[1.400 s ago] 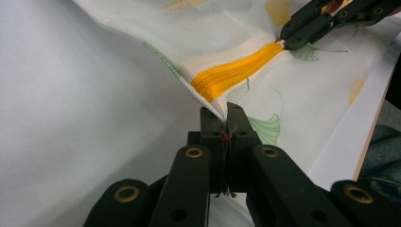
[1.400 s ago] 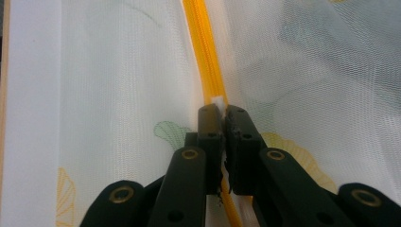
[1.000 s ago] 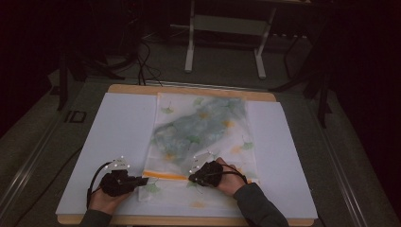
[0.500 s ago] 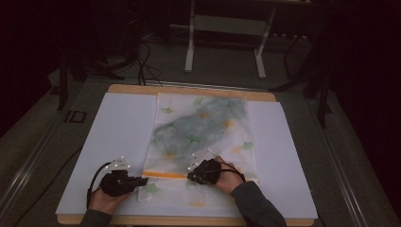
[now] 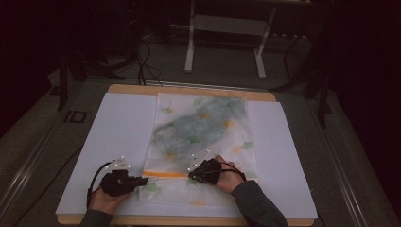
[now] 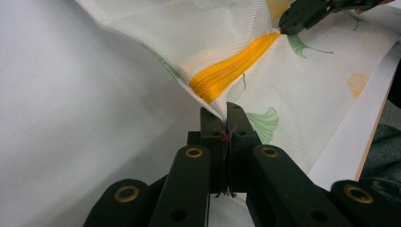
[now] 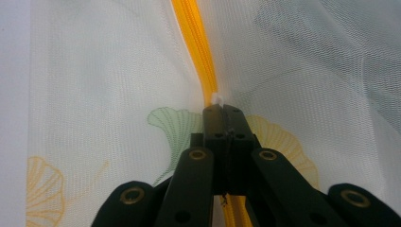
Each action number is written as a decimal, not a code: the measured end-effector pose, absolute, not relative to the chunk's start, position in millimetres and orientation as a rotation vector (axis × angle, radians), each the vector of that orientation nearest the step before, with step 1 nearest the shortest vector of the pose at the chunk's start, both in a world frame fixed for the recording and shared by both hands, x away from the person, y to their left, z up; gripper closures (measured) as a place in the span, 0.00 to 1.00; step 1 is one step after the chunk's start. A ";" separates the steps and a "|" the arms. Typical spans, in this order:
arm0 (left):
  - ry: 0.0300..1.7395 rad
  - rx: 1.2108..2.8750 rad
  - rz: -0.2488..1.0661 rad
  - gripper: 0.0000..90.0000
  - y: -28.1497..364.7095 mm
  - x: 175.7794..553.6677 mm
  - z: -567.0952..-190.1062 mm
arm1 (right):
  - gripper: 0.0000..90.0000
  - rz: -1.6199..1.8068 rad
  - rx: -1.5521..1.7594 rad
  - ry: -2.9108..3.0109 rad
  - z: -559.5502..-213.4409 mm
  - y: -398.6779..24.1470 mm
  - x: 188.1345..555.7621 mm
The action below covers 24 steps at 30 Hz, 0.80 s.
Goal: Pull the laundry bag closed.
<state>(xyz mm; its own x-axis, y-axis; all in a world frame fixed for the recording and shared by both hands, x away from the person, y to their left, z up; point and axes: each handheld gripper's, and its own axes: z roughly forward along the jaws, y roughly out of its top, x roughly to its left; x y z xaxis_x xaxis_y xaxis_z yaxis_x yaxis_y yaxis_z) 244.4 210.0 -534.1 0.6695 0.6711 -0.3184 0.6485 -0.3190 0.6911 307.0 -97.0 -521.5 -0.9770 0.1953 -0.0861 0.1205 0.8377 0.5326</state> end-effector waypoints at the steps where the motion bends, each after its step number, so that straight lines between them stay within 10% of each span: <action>1: 1.020 2.036 0.034 0.98 210.0 244.3 -534.0 | 1.00 0.821 0.244 2.878 -521.5 -97.0 306.8; 24: 1.022 2.032 0.036 0.98 211.3 244.6 -534.1 | 1.00 0.758 0.254 2.868 -518.6 -120.4 305.7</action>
